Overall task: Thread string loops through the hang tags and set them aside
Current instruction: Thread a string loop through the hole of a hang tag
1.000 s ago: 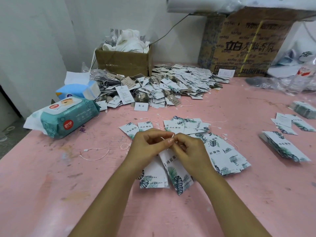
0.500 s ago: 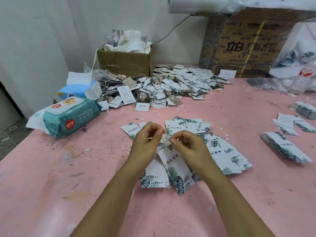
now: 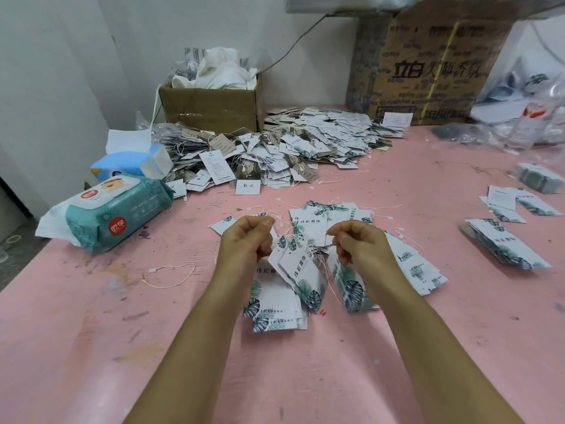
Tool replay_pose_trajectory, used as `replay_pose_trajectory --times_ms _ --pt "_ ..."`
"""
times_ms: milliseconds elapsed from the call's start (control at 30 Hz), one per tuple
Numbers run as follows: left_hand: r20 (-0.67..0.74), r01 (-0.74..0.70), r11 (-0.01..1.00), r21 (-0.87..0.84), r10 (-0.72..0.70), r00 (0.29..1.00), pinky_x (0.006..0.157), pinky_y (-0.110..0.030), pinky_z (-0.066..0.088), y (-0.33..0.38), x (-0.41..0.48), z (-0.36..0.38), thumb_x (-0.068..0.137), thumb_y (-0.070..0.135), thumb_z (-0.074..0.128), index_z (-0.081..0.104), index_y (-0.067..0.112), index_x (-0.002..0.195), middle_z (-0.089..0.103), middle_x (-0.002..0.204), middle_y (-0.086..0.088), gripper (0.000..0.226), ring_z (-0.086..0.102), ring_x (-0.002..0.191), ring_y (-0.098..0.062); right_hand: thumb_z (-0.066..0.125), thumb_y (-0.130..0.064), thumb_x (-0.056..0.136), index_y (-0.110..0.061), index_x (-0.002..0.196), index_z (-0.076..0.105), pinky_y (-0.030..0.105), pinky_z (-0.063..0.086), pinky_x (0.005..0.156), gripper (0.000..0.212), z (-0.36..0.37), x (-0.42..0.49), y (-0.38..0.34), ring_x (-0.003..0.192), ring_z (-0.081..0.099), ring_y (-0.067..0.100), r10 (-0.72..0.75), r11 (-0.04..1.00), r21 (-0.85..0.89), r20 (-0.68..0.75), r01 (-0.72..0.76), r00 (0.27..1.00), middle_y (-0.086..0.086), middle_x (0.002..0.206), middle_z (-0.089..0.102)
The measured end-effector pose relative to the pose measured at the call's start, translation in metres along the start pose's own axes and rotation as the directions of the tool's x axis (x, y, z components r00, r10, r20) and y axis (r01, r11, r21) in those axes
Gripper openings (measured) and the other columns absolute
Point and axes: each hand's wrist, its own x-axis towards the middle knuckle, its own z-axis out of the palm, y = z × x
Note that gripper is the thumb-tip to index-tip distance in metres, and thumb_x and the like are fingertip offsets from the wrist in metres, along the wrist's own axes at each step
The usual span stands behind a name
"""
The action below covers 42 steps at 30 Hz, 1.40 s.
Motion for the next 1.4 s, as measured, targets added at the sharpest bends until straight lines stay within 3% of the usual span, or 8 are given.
replay_pose_trajectory --times_ms 100,267,500,733,1000,1133,1267,1400 --pt "0.002 -0.045 0.995 0.086 0.045 0.999 0.055 -0.021 0.034 -0.001 -0.001 -0.001 0.09 0.01 0.056 0.054 0.013 0.07 0.043 0.044 0.009 0.021 0.036 0.045 -0.004 0.039 0.011 0.092 -0.013 0.08 0.063 0.016 0.042 0.048 0.036 0.001 -0.001 0.001 0.055 0.049 0.007 -0.019 1.0 -0.005 0.008 0.019 1.0 0.004 0.07 0.054" --pt "0.095 -0.166 0.944 0.285 0.144 0.985 0.051 -0.011 0.039 -0.006 -0.004 0.002 0.088 0.012 0.06 0.058 0.015 0.073 0.054 0.047 0.01 0.016 0.047 0.047 0.001 0.054 0.013 0.085 -0.01 0.089 0.061 0.021 0.05 0.048 0.024 0.006 -0.004 0.0 0.051 0.061 0.011 -0.106 0.991 0.097 0.089 0.097 0.99 0.004 0.062 0.066" --pt "0.242 -0.316 0.813 0.489 0.222 0.945 0.061 -0.013 0.042 -0.009 -0.008 0.006 0.088 0.007 0.06 0.061 0.024 0.081 0.063 0.068 0.007 0.019 0.056 0.062 0.002 0.063 0.01 0.078 -0.008 0.078 0.065 0.022 0.053 0.053 0.019 0.012 -0.009 -0.001 0.053 0.064 0.013 -0.197 0.98 0.067 0.155 0.188 0.968 0.0 0.058 0.068" --pt "0.306 -0.382 0.744 0.548 0.246 0.92 0.055 -0.007 0.036 -0.007 -0.012 0.007 0.087 0.008 0.061 0.061 0.021 0.082 0.06 0.065 0.011 0.014 0.052 0.059 0.007 0.068 0.004 0.077 -0.018 0.075 0.069 0.019 0.048 0.057 0.022 0.013 -0.01 -0.002 0.054 0.057 0.005 -0.294 0.955 0.009 0.154 0.296 0.943 -0.008 0.058 0.065" --pt "0.341 -0.415 0.7 0.581 0.254 0.905 0.055 -0.007 0.035 -0.006 -0.012 0.007 0.087 0.008 0.061 0.064 0.014 0.085 0.059 0.065 0.011 0.007 0.05 0.058 0.008 0.068 -0.001 0.079 -0.02 0.075 0.068 0.017 0.048 0.057 0.019 0.014 -0.011 -0.002 0.055 0.056 0.003 -0.294 0.952 -0.041 0.17 0.305 0.941 -0.007 0.061 0.063" --pt "0.37 -0.437 0.663 0.608 0.25 0.895 0.055 -0.005 0.034 -0.005 -0.012 0.006 0.087 0.008 0.062 0.061 0.02 0.081 0.058 0.065 0.012 0.013 0.051 0.061 0.007 0.069 0.0 0.078 -0.019 0.074 0.069 0.016 0.047 0.056 0.02 0.013 -0.011 -0.002 0.055 0.055 0.002 -0.281 0.957 -0.025 0.185 0.291 0.942 -0.004 0.061 0.063" --pt "0.4 -0.464 0.547 0.697 0.24 0.884 0.062 -0.006 0.031 -0.005 -0.01 0.002 0.086 0.016 0.063 0.057 0.031 0.081 0.057 0.073 0.011 0.018 0.047 0.073 0.002 0.069 0.001 0.077 -0.019 0.075 0.07 0.019 0.046 0.055 0.02 0.013 -0.01 -0.001 0.051 0.052 0.004 -0.241 0.967 -0.032 0.196 0.252 0.95 -0.003 0.059 0.064" --pt "0.405 -0.475 0.566 0.673 0.256 0.878 0.062 -0.007 0.031 -0.004 -0.01 0.002 0.085 0.017 0.065 0.054 0.038 0.075 0.057 0.072 0.015 0.026 0.047 0.074 0.001 0.067 0.006 0.077 -0.012 0.076 0.066 0.019 0.047 0.052 0.017 0.012 -0.01 -0.002 0.049 0.054 0.007 -0.227 0.974 0.039 0.221 0.224 0.949 -0.005 0.055 0.063"
